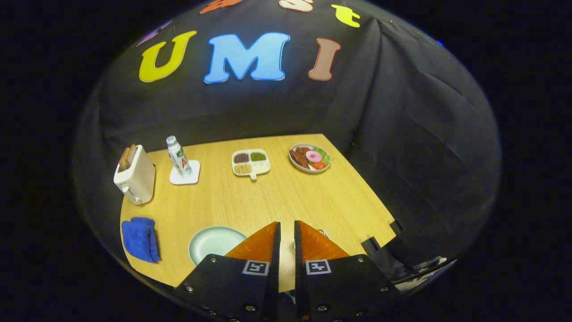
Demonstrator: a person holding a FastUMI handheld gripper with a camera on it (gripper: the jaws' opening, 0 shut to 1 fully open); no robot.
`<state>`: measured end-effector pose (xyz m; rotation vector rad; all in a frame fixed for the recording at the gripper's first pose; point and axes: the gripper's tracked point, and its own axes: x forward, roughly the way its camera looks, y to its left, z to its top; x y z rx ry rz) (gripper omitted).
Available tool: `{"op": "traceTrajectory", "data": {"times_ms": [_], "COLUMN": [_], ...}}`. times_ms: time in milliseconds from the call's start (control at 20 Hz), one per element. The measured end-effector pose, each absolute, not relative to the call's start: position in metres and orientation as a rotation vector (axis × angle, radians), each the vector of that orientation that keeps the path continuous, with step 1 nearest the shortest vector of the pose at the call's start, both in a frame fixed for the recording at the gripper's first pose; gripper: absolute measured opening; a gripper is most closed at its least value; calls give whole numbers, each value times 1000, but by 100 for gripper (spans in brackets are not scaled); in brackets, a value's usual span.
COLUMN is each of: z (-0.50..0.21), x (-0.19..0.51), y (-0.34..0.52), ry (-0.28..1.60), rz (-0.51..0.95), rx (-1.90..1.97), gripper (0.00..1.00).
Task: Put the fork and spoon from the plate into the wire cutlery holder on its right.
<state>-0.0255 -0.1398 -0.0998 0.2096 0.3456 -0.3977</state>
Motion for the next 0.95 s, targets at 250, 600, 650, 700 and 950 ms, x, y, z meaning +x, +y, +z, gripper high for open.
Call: {"op": "traceTrajectory", "data": {"times_ms": [250, 600, 650, 700, 950], "z": [-25, 38, 45, 52, 68], "x": [-26, -47, -52, -56, -64], "y": [-144, -130, -128, -125, -119], "ry": [64, -242, -275, -303, -350], "rz": [-370, -265, -254, -245, -241], "rx": [153, 154, 147, 133, 87], "gripper": [24, 30, 29, 30, 30]}}
